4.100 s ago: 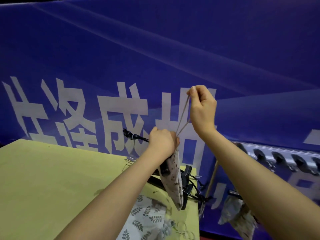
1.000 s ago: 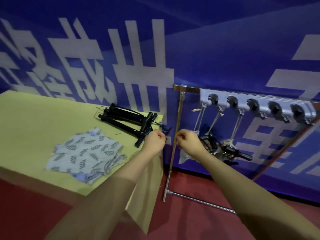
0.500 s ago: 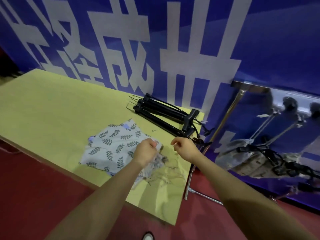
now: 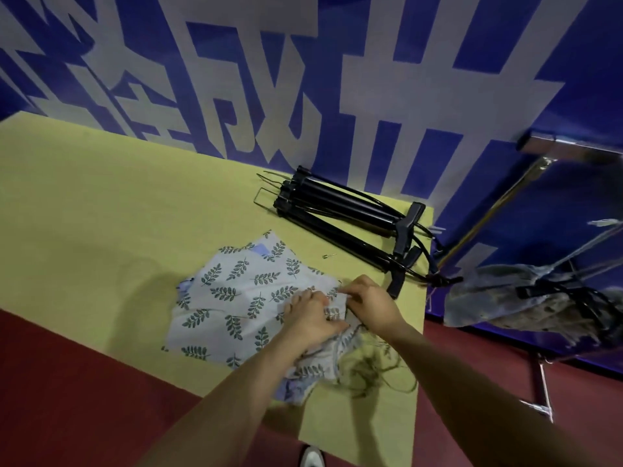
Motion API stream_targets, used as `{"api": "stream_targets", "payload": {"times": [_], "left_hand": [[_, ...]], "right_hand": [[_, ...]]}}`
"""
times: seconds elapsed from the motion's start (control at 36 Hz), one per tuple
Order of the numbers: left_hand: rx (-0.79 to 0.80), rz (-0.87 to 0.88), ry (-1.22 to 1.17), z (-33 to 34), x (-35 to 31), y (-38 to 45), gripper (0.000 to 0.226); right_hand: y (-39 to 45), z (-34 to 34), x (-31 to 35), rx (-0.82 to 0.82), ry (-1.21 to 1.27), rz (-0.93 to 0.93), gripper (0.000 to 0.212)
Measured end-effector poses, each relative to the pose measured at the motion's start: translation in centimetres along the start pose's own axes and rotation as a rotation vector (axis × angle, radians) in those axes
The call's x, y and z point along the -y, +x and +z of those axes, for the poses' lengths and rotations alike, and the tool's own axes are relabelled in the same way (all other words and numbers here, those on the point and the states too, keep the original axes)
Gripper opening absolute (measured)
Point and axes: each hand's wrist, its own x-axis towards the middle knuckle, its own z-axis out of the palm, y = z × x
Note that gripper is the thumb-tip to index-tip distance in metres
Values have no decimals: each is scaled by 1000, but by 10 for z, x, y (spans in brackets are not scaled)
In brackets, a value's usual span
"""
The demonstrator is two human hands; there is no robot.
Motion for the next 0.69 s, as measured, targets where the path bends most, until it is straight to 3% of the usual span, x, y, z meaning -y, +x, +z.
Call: {"api": "stream_targets", "payload": {"times": [0.08,0.14,0.33,0.5,0.69], "left_hand": [[-3,19,38,-1,1,0,68],[-86,42,70,-6,-2,-2,57],[-365,204,11,-57,-4,-13,25],[-206,523,329,-86,5,-28,22],[-122,421,584,-87,6,-32,57]], "right_hand": [[5,-3,7,-54,52,-28,17],[7,-8,18,-54,104,-39,9],[16,-27,52,-98,312,-17,19],[16,-34,61,-53,291,-48,14],[15,-40,55,23,46,-84,22]]}}
